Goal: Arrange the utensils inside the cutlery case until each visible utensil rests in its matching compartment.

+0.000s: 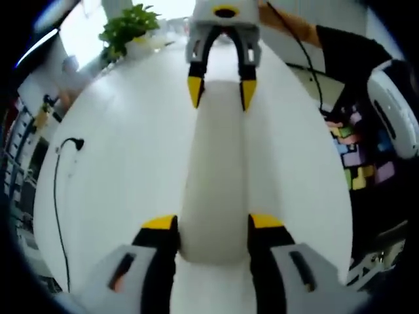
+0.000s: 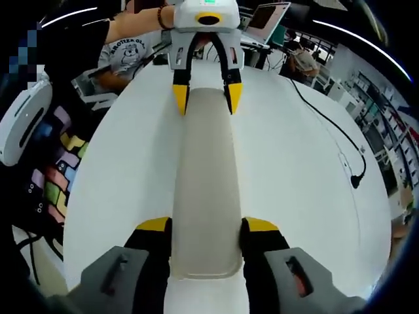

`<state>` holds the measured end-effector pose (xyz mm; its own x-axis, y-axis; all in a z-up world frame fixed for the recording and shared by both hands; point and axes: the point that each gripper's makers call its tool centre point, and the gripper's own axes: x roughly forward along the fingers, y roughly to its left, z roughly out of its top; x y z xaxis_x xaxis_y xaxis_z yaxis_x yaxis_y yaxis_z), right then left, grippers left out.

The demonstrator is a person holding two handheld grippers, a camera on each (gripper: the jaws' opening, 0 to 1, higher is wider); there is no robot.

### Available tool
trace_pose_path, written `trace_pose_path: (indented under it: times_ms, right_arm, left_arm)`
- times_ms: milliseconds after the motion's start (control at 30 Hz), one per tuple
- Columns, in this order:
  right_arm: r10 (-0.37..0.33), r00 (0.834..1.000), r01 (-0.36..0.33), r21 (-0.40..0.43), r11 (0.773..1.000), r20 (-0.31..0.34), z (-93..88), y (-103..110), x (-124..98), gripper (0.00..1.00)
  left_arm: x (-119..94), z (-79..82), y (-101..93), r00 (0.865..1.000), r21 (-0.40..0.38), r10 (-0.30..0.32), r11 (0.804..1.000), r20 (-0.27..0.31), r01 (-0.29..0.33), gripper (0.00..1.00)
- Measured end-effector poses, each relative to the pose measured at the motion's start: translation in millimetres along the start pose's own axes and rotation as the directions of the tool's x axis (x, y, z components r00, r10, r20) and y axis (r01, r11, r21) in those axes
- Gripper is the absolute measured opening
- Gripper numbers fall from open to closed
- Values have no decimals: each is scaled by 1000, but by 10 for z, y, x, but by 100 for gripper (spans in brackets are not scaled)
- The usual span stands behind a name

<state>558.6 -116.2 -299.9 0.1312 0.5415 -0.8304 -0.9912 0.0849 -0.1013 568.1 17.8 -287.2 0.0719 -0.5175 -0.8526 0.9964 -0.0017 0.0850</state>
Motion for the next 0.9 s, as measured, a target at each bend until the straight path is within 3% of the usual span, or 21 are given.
trace_pose_path:
  times_ms: [200, 467, 900]
  right_arm:
    - [0, 1000, 0, -9, 1000, 4, -42, -144, 25, 43]
    - [19, 998, -19, 0, 1000, 53, -61, -284, 55, 43]
    - [40, 999, -40, -4, 999, 29, -138, -394, 208, 44]
  left_arm:
    - [114, -6, 168, 1000, 26, -19, 999, 11, 19, 44]
    - [220, -13, 291, 999, 2, -36, 999, 37, 36, 44]
    - [284, -56, 398, 999, -24, -39, 999, 23, 40, 44]
